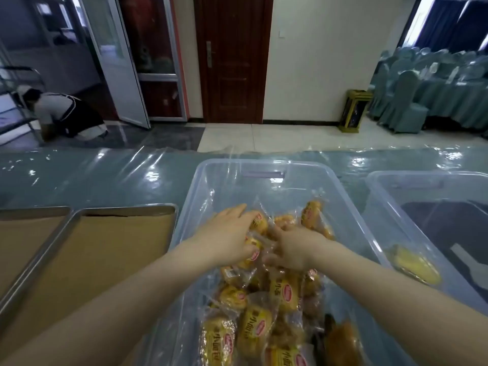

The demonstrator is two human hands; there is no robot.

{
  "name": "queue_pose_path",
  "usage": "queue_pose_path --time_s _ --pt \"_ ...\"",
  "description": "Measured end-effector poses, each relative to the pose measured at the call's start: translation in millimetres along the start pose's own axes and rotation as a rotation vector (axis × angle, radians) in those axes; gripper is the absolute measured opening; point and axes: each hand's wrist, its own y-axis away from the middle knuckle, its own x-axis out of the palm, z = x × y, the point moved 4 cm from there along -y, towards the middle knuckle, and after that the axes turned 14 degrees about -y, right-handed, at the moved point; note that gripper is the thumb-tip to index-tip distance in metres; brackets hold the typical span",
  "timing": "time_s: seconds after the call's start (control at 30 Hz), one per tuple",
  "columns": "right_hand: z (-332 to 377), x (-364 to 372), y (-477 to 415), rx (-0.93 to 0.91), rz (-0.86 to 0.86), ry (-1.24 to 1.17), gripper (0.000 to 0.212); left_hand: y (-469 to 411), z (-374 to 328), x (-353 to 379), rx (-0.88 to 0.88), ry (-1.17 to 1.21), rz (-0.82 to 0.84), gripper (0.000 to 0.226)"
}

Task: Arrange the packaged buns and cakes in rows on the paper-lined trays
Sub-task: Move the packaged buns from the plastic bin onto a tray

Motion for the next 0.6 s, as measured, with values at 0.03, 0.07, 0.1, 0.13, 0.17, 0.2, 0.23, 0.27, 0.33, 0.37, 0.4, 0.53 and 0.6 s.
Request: queue_pose_path --time_s 0.03,0.07,0.1,0.13,0.17,0.2,0.23,0.27,0.33,0.37,0.4,0.53,0.6 --pt "-0.1 7.1 -0.1 0.005 0.082 0.008 0.092 -7.5 -4.8 5.8 -0.01 0.015 0.038 0.07" --pt "0.8 13.8 0.7 0.015 0.193 0.072 0.096 -13.8 -8.6 10.9 -0.018 0.038 0.063 0.07" --pt "0.6 22.0 3.9 0.034 0.291 0.12 0.101 -19.9 -12.9 18.4 -0.028 0.028 0.102 0.072" --pt "-2.2 29.0 7.3 0.072 0.354 0.149 0.109 -23.8 -16.4 24.5 -0.037 0.005 0.147 0.077" --pt "-5.6 31.7 8.3 0.112 0.373 0.149 0.119 -28.3 -17.0 33.3 -0.043 -0.026 0.194 0.083" --pt "-9.0 32.5 8.6 0.14 0.363 0.141 0.127 -29.6 -16.1 42.6 -0.048 -0.051 0.247 0.091" --pt "-11.6 32.7 7.6 0.154 0.343 0.135 0.132 -29.5 -12.8 51.7 -0.061 -0.06 0.294 0.096" --pt "-14.2 32.6 3.8 0.16 0.313 0.121 0.135 -27.5 -9.4 59.0 -0.079 -0.06 0.325 0.1" --pt "-15.3 32.3 -1.9 0.174 0.264 0.1 0.133 -21.7 -6.3 73.9 -0.129 -0.044 0.384 0.105" --pt "-15.6 33.3 -5.5 0.178 0.243 0.11 0.129 -19.1 -6.6 79.7 -0.151 -0.051 0.405 0.107" --pt "-16.5 35.8 -9.3 0.184 0.222 0.118 0.126 -16.6 -7.2 84.4 -0.175 -0.059 0.422 0.108" --pt "-22.1 48.3 -16.4 0.238 0.221 0.067 0.131 -10.9 -11.0 99.6 -0.303 -0.007 0.43 0.11" --pt "-25.1 51.2 -18.3 0.238 0.252 0.063 0.136 -8.5 -14.3 108.6 -0.338 0.015 0.425 0.109"
